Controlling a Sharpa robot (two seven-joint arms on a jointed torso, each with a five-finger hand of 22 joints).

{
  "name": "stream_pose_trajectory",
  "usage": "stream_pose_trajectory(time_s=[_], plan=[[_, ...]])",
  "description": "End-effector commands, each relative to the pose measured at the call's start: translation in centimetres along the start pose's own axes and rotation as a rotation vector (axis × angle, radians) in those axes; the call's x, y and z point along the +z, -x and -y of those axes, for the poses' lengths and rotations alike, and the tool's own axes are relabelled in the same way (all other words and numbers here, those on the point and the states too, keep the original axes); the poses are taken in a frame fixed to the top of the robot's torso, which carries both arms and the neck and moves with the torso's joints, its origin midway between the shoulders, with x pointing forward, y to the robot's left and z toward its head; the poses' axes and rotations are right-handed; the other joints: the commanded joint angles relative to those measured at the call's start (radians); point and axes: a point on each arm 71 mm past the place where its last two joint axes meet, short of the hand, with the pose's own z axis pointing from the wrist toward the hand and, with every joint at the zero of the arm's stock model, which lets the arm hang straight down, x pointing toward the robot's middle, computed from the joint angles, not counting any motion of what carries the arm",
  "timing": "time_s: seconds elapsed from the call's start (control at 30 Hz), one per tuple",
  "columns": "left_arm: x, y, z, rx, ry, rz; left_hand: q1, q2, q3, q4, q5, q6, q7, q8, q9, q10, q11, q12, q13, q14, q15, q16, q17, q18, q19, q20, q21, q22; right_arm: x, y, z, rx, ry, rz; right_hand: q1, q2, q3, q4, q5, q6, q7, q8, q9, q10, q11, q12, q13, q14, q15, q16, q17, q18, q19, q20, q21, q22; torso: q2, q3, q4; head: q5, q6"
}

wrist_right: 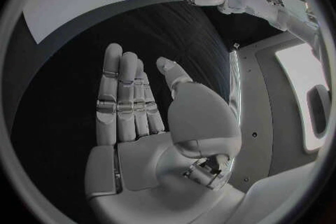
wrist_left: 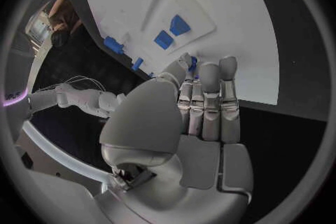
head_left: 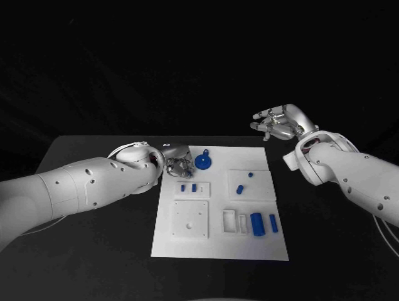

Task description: Assemble the parts on the task board

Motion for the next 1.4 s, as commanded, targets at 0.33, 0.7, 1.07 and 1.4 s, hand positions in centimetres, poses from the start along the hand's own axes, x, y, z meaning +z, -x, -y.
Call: stream_pose_trajectory(time_s=[0.33, 0.7, 1.07, 1.4], plan=[[0.32, -0.50, 0.26, 0.007, 0.003, -0.044, 0.013, 0.003, -0.004, 0.001, -0.001, -0.008, 0.000, 0.006, 0.002, -0.007, 0.000, 0.004, 0.000, -0.004, 0.001, -0.002, 0.000, 0.021, -0.007, -0.002, 0.005, 0.021, 0.02, -0.09, -0.13, 0.001, 0.012, -0.005, 0.000, 0.003, 0.001, -0.005, 0.000, 0.004, 0.006, -0.003, -0.001, 0.009, -0.001, -0.005, -0.001, 0.008, 0.001, -0.004, 0.001, -0.007, 0.006, -0.002, 0.006, -0.001, 0.000, 0.0014, -0.0013, 0.001, 0.001], [0.52, -1.04, 0.67, 0.011, -0.007, -0.072, 0.015, 0.003, -0.004, -0.001, -0.002, -0.006, 0.000, 0.006, 0.002, -0.005, -0.001, 0.004, 0.001, -0.004, 0.000, 0.000, 0.000, 0.022, -0.008, -0.002, 0.008, 0.021, 0.03, -0.12, -0.11, 0.001, 0.012, -0.005, -0.003, 0.003, 0.002, -0.006, 0.002, 0.005, 0.005, -0.003, -0.001, 0.009, -0.001, -0.005, -0.001, 0.009, 0.001, -0.004, 0.002, -0.007, 0.006, -0.002, 0.007, -0.002, 0.000, -0.0001, -0.0008, -0.003, -0.002], [0.50, -1.12, 0.72, 0.021, -0.019, -0.050, 0.007, -0.007, -0.023, 0.004, -0.011, 0.013, -0.008, 0.007, 0.004, 0.014, -0.009, 0.004, 0.001, -0.005, -0.005, 0.005, 0.002, 0.017, -0.008, -0.006, 0.007, 0.019, 0.07, -0.11, 0.02, 0.000, 0.008, -0.003, -0.003, 0.003, 0.002, -0.006, 0.002, 0.005, 0.005, -0.003, -0.001, 0.009, -0.001, -0.005, -0.001, 0.009, 0.001, -0.004, 0.002, -0.007, 0.006, -0.002, 0.007, -0.002, 0.000, -0.0001, 0.0010, -0.004, -0.003], [0.51, -0.87, 0.77, 0.036, -0.028, -0.009, 0.019, -0.008, -0.043, 0.005, -0.010, 0.036, -0.012, 0.007, 0.004, 0.037, -0.020, 0.008, 0.003, -0.004, -0.012, 0.013, 0.007, 0.008, -0.004, -0.014, 0.004, 0.020, 0.12, -0.16, 0.13, 0.000, 0.006, -0.002, -0.003, 0.003, 0.002, -0.006, 0.002, 0.005, 0.005, -0.003, -0.001, 0.009, -0.001, -0.005, -0.001, 0.009, 0.001, -0.004, 0.002, -0.007, 0.006, -0.002, 0.007, -0.002, 0.000, -0.0001, 0.0002, -0.004, -0.005]])
